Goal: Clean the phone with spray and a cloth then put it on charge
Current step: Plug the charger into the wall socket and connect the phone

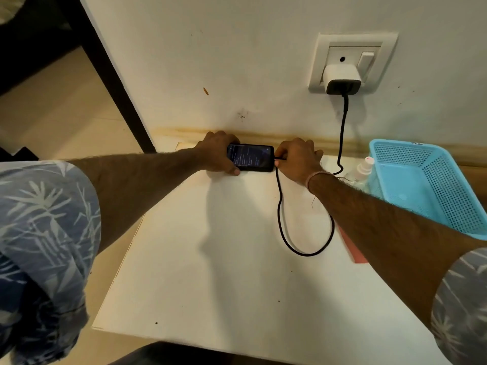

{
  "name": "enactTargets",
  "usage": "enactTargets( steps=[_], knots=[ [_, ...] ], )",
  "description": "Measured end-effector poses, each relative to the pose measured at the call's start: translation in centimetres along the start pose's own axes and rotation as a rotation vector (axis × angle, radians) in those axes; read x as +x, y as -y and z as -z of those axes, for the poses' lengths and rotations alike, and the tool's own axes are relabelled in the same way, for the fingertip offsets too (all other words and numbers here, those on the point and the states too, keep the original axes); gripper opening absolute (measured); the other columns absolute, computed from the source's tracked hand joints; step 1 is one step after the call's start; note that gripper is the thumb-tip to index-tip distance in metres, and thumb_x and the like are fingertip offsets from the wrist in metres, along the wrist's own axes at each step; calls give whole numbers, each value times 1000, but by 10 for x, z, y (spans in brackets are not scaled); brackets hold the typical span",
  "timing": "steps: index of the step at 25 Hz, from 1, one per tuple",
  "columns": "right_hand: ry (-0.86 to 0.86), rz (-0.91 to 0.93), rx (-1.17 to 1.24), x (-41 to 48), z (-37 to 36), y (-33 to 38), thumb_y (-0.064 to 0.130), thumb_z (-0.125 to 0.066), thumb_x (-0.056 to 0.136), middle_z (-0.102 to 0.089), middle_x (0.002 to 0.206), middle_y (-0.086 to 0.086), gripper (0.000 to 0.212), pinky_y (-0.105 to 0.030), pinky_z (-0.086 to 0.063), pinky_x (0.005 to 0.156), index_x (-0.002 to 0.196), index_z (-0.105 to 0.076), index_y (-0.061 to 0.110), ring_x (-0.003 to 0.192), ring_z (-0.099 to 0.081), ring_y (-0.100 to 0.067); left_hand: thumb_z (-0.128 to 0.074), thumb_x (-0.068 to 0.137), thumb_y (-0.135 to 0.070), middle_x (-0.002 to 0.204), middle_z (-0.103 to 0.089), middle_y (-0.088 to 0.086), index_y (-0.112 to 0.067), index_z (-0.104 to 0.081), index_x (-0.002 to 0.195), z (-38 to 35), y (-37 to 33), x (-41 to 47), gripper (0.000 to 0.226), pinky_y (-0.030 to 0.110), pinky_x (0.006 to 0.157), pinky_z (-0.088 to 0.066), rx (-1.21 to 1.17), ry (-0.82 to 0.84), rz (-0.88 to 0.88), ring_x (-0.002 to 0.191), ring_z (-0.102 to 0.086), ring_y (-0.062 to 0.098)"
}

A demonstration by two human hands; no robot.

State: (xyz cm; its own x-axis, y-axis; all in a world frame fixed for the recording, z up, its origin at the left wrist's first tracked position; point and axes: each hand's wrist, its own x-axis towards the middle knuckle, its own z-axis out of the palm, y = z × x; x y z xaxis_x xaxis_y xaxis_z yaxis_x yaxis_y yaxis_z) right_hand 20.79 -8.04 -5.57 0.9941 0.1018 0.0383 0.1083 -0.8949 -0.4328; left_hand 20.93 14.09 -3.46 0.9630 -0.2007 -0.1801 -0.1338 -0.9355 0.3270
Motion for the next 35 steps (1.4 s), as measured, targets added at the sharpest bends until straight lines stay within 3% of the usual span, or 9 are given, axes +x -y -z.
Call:
enactTargets(
  steps=[7,13,35],
  knots=[
    [-76,-34,120,3,-5,1,21,-75,79,-72,95,4,8,-42,-35,94,85,-73,25,100,-60,-22,-88,69,-39,132,-54,9,-18,-50,136,2,-4,5,81,45,102,-44,90,14,0,125,-44,30],
    [-65,-19,285,5,-2,-3,14,-81,74,-74,94,-4,15,-39,-54,90,88,-77,14,90,-67,-20,-87,71,-42,131,-55,10,-17,-51,136,0,-3,3,79,44,102,-44,106,-3,-19,124,-45,30],
    [-48,-26,277,4,1,-2,16,-81,75,-74,96,-8,18,-40,-54,91,92,-77,10,91,-67,-22,-86,72,-40,130,-57,10,-16,-51,136,0,-4,1,77,37,101,-39,113,-13,-20,122,-48,29]
  ],
)
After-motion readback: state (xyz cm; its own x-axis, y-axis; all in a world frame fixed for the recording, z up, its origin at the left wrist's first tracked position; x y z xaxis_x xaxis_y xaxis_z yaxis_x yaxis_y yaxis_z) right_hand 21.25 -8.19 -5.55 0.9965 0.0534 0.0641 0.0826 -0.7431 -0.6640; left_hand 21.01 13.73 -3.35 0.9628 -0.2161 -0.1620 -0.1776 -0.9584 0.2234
